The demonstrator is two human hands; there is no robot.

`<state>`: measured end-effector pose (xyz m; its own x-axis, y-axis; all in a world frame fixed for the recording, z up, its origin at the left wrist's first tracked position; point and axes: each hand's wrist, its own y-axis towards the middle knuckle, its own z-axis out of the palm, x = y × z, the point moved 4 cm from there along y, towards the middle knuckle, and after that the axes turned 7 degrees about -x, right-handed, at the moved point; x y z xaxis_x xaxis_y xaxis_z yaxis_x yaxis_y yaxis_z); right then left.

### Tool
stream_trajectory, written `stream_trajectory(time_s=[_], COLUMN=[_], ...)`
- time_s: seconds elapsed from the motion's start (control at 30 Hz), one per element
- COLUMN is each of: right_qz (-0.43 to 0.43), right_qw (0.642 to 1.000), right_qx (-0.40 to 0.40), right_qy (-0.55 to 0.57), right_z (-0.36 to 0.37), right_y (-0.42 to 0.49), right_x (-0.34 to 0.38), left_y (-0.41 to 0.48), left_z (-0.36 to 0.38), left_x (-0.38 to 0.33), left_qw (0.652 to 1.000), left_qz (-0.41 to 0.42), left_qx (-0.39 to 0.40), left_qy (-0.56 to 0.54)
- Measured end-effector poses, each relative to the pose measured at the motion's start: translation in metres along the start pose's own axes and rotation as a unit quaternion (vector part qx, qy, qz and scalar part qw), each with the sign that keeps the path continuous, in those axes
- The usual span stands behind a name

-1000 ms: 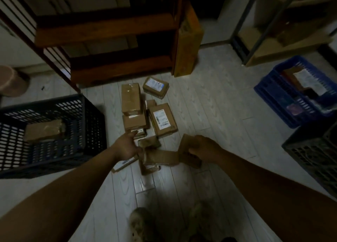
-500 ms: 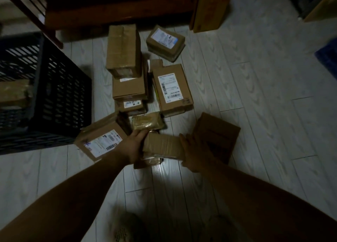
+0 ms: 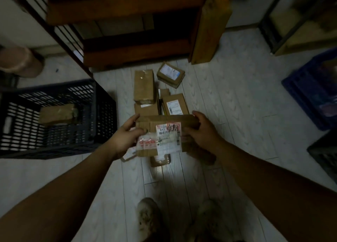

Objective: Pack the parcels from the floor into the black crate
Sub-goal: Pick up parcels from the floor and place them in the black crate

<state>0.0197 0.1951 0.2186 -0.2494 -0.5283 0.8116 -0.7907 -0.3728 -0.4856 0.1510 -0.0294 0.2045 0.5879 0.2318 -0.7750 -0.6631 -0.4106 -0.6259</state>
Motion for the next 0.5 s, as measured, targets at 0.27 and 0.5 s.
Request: stream_trajectory(time_s=[0.27,0.5], right_qz=[-0.030,-0.135], right_qw=[0.993,0.980], right_qx=[-0.032,-0.055], right_qy=[0.111,0.138], right_z=[-0.026,-0.038], right_y=[-0.122,-0.192], right_x=[0.175,0.271], left_y=[-0.138,-0.243], left_z=[-0.045,-0.079], left_x=[-0.166,-0.231], left_qw=[0.996,0.987], left_qz=[0.025,0.153], left_qx=[-0.072,-0.036], left_qy=[-0.043,0.016])
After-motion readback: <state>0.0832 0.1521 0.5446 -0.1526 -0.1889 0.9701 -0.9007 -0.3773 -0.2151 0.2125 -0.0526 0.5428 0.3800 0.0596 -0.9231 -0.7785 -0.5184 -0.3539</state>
